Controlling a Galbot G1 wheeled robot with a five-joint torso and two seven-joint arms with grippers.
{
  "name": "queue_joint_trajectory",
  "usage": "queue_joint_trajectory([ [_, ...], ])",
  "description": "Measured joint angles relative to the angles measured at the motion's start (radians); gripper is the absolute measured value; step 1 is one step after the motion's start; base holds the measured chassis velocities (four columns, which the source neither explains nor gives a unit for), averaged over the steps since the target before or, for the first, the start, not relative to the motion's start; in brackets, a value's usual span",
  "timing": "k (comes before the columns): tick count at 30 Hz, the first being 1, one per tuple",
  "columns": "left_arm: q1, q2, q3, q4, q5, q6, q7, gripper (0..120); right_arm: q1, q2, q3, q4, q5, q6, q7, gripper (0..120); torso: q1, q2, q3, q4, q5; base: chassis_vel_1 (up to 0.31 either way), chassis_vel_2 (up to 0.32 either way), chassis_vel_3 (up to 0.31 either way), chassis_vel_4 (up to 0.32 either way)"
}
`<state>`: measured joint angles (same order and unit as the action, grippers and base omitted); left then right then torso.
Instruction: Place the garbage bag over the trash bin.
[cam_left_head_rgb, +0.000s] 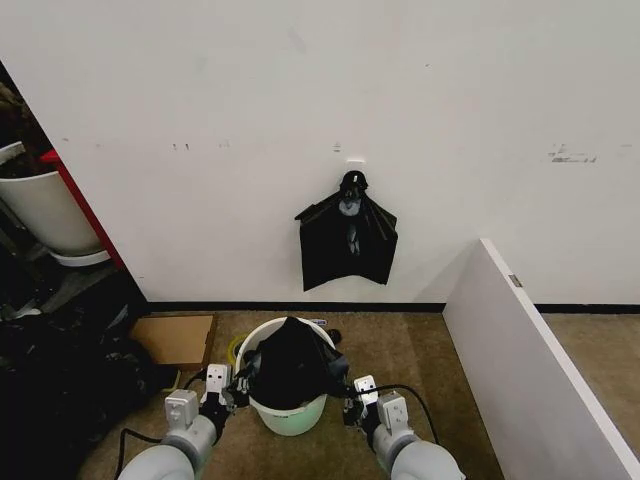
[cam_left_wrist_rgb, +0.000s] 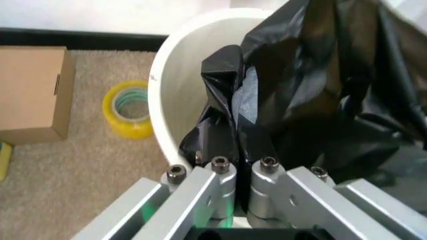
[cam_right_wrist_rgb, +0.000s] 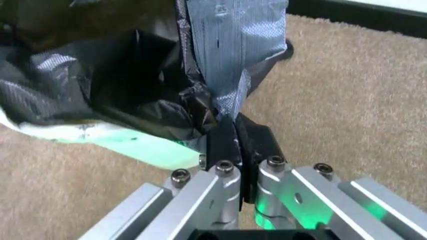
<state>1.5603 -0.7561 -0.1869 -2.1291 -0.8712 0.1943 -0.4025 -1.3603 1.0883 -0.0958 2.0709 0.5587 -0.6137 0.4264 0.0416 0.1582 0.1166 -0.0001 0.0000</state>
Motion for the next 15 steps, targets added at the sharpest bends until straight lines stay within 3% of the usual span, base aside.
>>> queue_joint_trajectory([
  [9,0.002,0.0,0.0,0.039,-0.026,0.026,-0.008,0,0.04,-0.007,-0.018,-0.017,0.031,-0.064,0.003,0,0.0,0.0,0.0,0.0,-0.0001,0.0,0.0,0.0,0.0],
  [15,0.025,0.007,-0.008,0.012,-0.037,0.039,-0.009,0,0.044,-0.014,-0.017,0.001,0.042,-0.119,0.005,0,0.0,0.0,0.0,0.0,0.0,0.0,0.0,0.0,0.0],
])
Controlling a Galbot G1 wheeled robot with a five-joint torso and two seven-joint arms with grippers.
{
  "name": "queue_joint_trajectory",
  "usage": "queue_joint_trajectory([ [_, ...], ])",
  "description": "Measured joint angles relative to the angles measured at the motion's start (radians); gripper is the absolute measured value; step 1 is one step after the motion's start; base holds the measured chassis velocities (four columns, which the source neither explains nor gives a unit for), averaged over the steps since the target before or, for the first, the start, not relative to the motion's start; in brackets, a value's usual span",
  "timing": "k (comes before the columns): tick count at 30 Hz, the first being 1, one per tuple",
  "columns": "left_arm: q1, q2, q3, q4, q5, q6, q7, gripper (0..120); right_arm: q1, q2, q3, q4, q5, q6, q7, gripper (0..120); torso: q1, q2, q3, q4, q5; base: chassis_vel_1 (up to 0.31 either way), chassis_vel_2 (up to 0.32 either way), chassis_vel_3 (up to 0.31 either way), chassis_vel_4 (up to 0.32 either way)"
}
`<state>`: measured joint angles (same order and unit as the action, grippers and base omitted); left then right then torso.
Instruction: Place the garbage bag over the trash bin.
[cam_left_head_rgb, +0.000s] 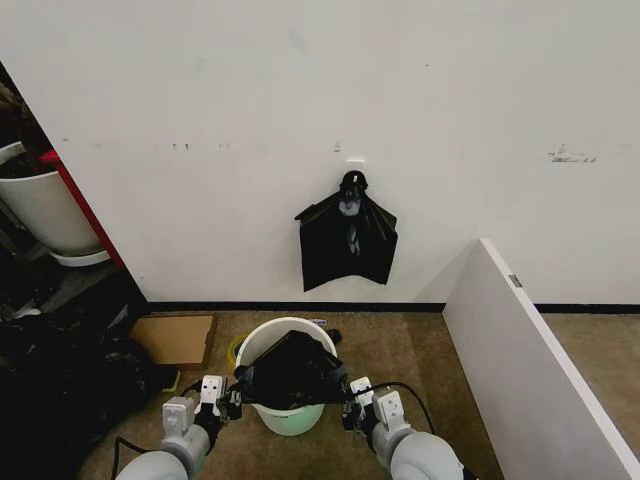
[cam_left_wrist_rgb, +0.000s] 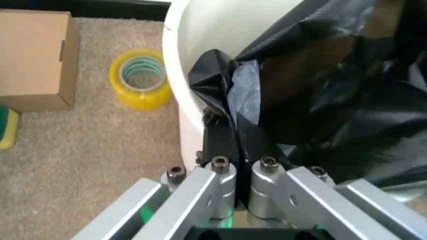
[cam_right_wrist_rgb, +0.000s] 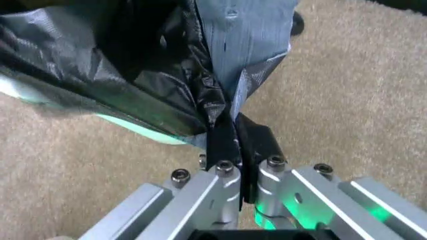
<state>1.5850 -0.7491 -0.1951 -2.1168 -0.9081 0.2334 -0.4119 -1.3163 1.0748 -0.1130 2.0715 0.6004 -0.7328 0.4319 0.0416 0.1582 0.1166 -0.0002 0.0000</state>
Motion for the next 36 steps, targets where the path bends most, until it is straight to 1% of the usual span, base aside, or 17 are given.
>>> queue_joint_trajectory([
  [3,0.005,0.002,0.0,-0.016,-0.009,0.009,-0.004,0,-0.005,-0.004,0.001,0.008,0.007,-0.002,0.006,0,0.0,0.0,0.0,0.0,0.0,0.0,0.0,0.0,0.0],
  [11,0.028,0.018,0.007,-0.016,-0.014,0.027,-0.008,0,-0.025,-0.013,-0.021,-0.007,0.0,-0.002,0.008,0,0.0,0.0,0.0,-0.0001,0.0,0.0,0.0,0.0,0.0],
  [16,0.039,0.03,0.003,-0.002,-0.014,0.031,-0.008,0,-0.012,-0.019,-0.038,-0.025,-0.003,-0.001,0.005,0,0.0,0.0,0.0,0.0,0.0003,0.0,0.0,0.0,0.0],
  [24,0.018,0.015,0.002,0.035,-0.026,0.035,-0.023,0,0.039,0.01,-0.077,-0.076,-0.004,0.0,0.009,0,0.0,0.0,0.0,0.0001,0.0001,0.0,0.0,0.0,0.0],
  [28,0.039,0.019,-0.004,0.013,-0.025,0.041,-0.025,0,0.033,-0.004,-0.098,-0.066,-0.018,0.0,0.012,0,0.0,0.0,0.0,0.0001,0.0001,0.0,0.0,0.0,0.0],
  [36,0.051,0.033,-0.001,-0.026,-0.011,0.051,-0.041,0,0.043,-0.026,-0.091,-0.062,-0.015,0.001,0.009,0,0.0,0.0,0.0,-0.0002,-0.0003,0.0,0.0,0.0,0.0],
])
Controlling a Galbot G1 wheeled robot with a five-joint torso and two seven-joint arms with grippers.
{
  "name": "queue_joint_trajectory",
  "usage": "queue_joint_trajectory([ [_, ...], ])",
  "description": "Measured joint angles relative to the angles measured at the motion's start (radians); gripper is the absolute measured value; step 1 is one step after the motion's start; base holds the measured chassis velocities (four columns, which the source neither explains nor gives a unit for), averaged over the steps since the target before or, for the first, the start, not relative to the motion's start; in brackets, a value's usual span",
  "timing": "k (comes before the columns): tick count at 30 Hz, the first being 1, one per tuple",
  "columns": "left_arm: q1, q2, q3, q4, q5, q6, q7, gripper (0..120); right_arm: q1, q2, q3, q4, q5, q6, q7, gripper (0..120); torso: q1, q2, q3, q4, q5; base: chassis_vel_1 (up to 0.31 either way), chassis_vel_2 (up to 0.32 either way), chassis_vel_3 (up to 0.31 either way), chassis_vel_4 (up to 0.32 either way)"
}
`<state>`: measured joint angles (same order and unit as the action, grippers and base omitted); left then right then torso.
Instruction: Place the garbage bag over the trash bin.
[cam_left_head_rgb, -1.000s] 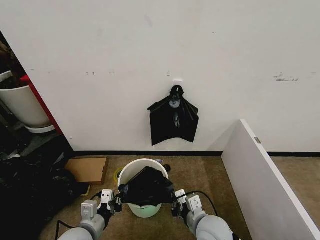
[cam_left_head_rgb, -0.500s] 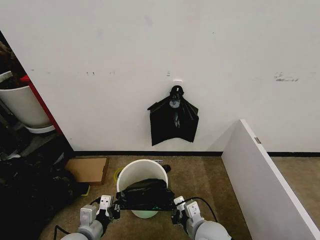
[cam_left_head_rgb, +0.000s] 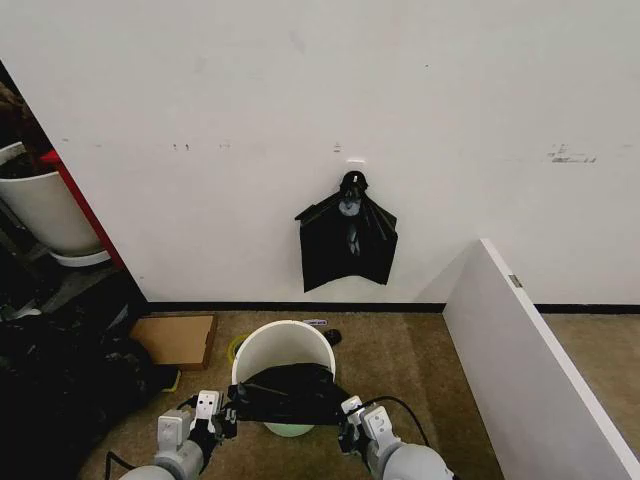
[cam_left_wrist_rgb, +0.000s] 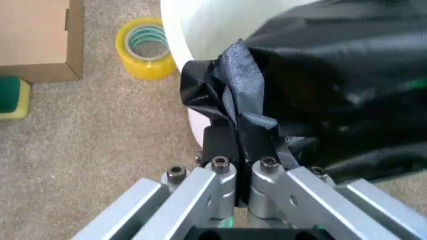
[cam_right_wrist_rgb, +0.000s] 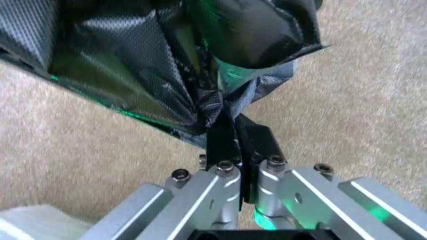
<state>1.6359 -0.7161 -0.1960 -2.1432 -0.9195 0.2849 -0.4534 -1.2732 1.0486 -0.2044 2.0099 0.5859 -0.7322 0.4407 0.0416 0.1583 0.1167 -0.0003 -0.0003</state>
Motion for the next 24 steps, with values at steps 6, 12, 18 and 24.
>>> queue_joint_trajectory([
  [6,-0.008,0.0,-0.002,-0.01,0.039,-0.042,-0.001,0,0.018,0.007,0.012,0.012,0.033,0.001,0.003,0,0.0,0.0,0.0,0.0001,0.0,0.0,0.0,0.0,0.0],
  [12,-0.004,0.007,-0.008,-0.038,0.049,-0.053,0.001,0,0.02,0.004,0.012,0.029,0.049,0.001,0.006,0,0.0,0.0,0.0,0.0,0.0001,0.0,0.0,0.0,0.0],
  [18,0.085,0.032,-0.024,-0.076,0.076,-0.04,-0.015,0,0.022,-0.003,-0.013,0.024,0.048,0.001,0.009,0,0.0,0.0,0.0,0.0002,0.0003,0.0,0.0,0.0,0.0],
  [24,0.12,0.026,-0.027,-0.078,0.09,-0.034,-0.021,0,0.036,-0.002,-0.033,0.015,0.044,0.001,0.015,0,0.0,0.0,0.0,0.0002,0.0003,0.0,0.0,0.0,0.0],
])
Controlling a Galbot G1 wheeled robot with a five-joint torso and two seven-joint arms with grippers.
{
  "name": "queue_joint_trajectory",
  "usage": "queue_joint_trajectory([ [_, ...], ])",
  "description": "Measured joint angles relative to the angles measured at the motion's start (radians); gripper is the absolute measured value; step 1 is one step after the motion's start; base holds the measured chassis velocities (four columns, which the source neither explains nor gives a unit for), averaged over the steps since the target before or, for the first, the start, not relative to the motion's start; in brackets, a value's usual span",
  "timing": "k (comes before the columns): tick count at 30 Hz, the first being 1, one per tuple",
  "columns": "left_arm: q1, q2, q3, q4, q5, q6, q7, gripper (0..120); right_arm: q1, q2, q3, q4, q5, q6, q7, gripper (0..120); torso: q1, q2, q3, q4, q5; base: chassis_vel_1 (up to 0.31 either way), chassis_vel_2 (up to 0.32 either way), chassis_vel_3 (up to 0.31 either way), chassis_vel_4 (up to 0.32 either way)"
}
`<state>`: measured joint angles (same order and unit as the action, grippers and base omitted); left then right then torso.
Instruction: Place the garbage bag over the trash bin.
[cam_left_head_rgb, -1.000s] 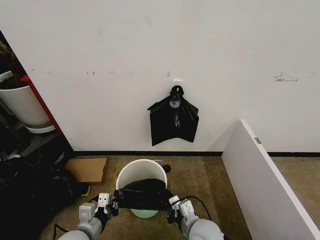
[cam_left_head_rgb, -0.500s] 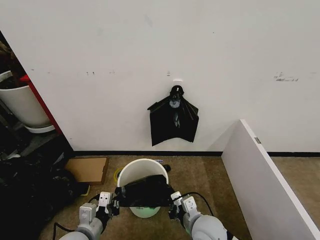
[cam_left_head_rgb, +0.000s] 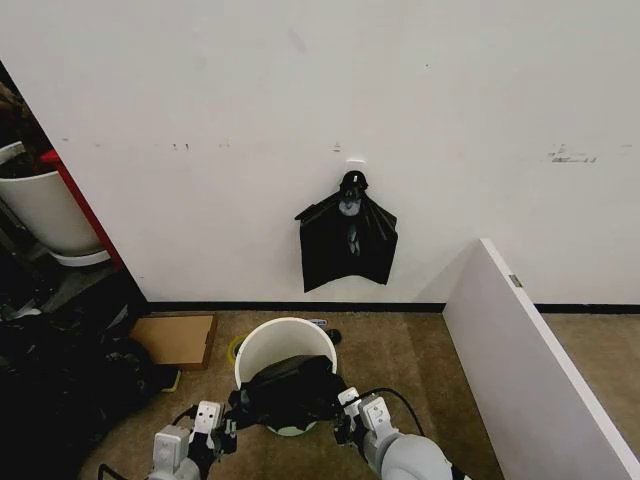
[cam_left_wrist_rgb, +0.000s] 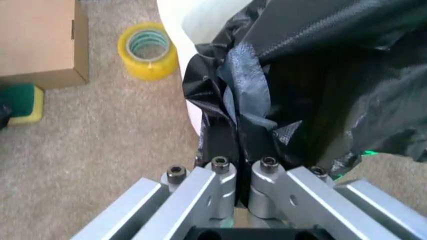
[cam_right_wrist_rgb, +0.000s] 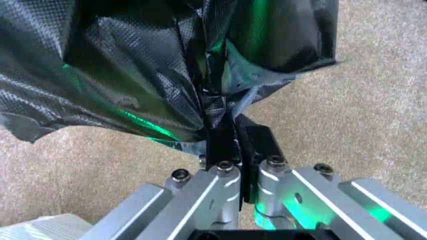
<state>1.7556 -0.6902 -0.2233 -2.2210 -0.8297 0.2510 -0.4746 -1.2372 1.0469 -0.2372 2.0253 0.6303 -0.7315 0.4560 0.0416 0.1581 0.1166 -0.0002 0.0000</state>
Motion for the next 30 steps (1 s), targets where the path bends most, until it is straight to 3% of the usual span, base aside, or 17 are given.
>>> queue_joint_trajectory([
  [13,-0.031,-0.036,0.001,0.095,-0.011,0.002,-0.01,0,0.066,0.033,-0.039,-0.082,-0.021,0.0,0.002,0,0.0,0.0,0.0,0.0,-0.0001,0.0,0.0,0.0,0.0],
  [28,-0.055,-0.062,0.003,0.114,-0.015,0.004,-0.02,0,0.07,0.051,-0.027,-0.11,-0.028,0.0,0.019,0,0.0,0.0,0.0,-0.0001,0.0,0.0,0.0,0.0,0.0],
  [30,-0.032,-0.066,-0.005,0.089,-0.006,0.005,-0.022,10,0.037,0.044,-0.012,-0.083,-0.041,0.0,0.019,0,0.0,0.0,0.0,-0.0001,0.0002,0.0,0.0,0.0,0.0],
])
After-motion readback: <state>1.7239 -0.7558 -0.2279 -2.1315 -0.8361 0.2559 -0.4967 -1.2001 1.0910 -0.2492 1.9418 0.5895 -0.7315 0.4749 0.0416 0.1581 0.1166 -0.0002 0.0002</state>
